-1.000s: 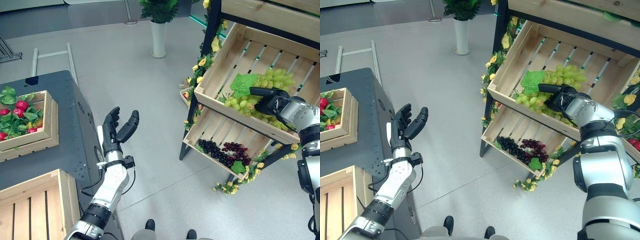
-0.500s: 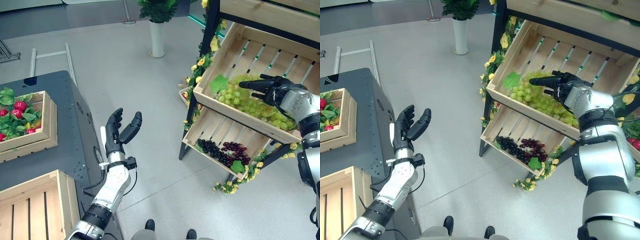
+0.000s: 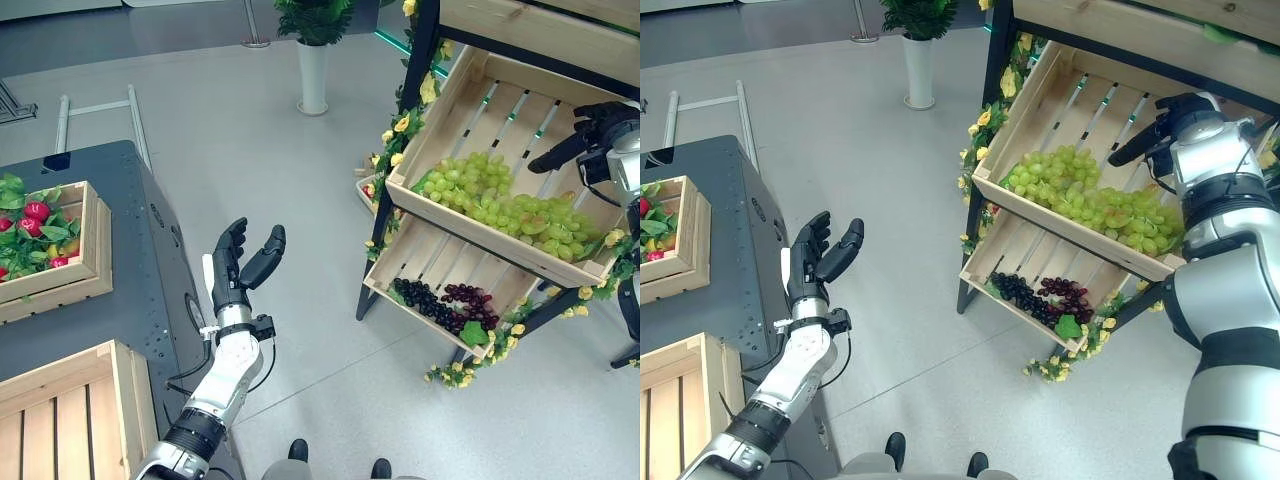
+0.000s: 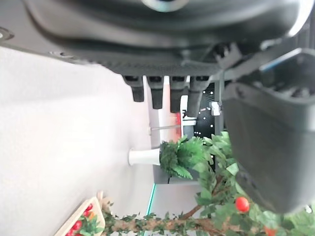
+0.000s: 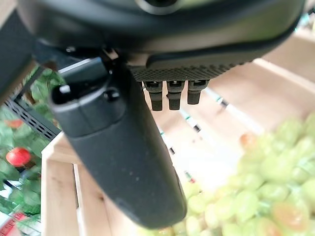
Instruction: Pick up the fruits from the basket on one side to the basket on the other side
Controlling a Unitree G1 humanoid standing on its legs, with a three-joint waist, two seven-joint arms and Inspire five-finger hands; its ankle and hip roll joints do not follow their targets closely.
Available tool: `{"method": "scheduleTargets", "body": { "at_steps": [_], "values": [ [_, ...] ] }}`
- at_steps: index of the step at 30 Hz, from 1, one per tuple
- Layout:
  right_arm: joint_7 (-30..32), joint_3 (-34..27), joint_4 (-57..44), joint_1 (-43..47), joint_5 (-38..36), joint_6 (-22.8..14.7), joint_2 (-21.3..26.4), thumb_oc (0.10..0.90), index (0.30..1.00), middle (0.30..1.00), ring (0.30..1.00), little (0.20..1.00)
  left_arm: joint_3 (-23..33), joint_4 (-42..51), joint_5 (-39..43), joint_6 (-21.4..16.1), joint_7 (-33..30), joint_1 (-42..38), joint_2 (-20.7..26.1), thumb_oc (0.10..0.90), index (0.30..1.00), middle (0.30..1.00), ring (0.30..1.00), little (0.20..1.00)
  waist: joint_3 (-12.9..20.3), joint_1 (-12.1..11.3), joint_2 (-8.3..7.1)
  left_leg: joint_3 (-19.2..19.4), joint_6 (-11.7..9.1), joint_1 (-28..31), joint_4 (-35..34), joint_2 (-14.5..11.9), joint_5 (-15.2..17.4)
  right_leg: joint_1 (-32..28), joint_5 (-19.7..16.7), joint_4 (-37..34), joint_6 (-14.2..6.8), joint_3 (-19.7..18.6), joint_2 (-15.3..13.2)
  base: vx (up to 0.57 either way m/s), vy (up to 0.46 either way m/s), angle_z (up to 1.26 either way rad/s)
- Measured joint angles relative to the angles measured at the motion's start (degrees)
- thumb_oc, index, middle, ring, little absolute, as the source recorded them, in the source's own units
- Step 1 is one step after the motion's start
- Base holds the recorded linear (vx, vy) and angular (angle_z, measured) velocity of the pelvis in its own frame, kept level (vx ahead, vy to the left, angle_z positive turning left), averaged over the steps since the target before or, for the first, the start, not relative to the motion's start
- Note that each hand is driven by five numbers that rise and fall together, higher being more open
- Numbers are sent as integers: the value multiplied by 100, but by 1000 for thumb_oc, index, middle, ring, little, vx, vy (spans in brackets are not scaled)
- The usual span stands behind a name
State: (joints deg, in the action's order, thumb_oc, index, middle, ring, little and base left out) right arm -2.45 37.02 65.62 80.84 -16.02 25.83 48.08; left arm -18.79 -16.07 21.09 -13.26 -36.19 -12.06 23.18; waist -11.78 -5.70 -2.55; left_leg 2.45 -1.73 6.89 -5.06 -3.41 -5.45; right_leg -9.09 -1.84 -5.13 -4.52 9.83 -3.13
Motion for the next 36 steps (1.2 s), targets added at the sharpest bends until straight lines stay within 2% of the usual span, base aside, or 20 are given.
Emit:
{"method": "scheduleTargets", "body": {
  "at_steps": [8,14,17,20,23,26,31,35,36],
  "values": [
    [-160,-3,-68,-29,-42,-386,-13,800,900,900,900,900,1,0,-1,0,85,0,1,800,900,900,900,900,0,10,0,1,0,-42,0,0,-1,46,-1,0,-1,2,0,0,0,0],
    [-192,-109,-1466,-587,-949,-971,-48,800,900,900,900,900,-3,-33,0,7,364,19,-4,800,900,900,900,900,0,91,0,8,0,-49,0,-7,0,56,1,0,-1,3,3,0,0,0],
    [-167,-548,-2174,-1144,-1413,-1277,-252,800,900,900,900,900,-12,-88,0,22,476,23,-14,800,900,900,900,900,4,116,-6,13,0,-39,0,-18,-1,48,0,1,0,4,2,0,0,0],
    [-87,-760,-2749,-1761,-1420,-1645,-458,800,900,900,900,900,-30,-95,0,61,512,36,-15,800,900,900,900,900,12,103,-19,6,0,-35,0,-15,-1,39,-1,0,0,4,0,14,-23,1],
    [114,-961,-3349,-2324,-1403,-1840,-585,800,900,900,900,900,-55,-94,-1,63,506,51,-12,800,900,900,900,900,12,108,-19,3,1,-38,0,-12,0,42,-1,0,0,1,-2,0,0,0],
    [557,-1206,-4124,-2982,-1273,-2104,-732,800,900,900,900,900,-86,-96,-3,67,454,75,-15,800,900,900,900,900,11,155,-18,12,5,-50,0,-13,3,59,0,0,0,-8,-2,-6,-5,-1],
    [1043,-1396,-5316,-4076,-513,-2477,-1173,800,900,900,900,900,-89,-95,-12,72,245,118,-82,800,900,900,900,900,8,324,-13,62,13,-55,-1,-17,11,82,0,1,-1,-33,-3,-9,-11,-4],
    [1647,-1465,-6198,-5067,502,-3029,-1671,800,900,900,900,900,-85,-93,-56,34,72,153,-269,800,900,900,900,900,5,425,8,136,25,-85,-2,-18,21,152,-4,1,-2,-142,-2,-9,-9,-9],
    [1826,-1482,-6310,-5363,816,-3386,-1894,800,900,900,900,900,-81,-93,-56,-23,36,207,-344,800,900,900,900,900,7,477,23,147,31,-83,-2,-14,25,154,-7,1,-8,-149,-8,-8,-9,-5]
  ]
}}
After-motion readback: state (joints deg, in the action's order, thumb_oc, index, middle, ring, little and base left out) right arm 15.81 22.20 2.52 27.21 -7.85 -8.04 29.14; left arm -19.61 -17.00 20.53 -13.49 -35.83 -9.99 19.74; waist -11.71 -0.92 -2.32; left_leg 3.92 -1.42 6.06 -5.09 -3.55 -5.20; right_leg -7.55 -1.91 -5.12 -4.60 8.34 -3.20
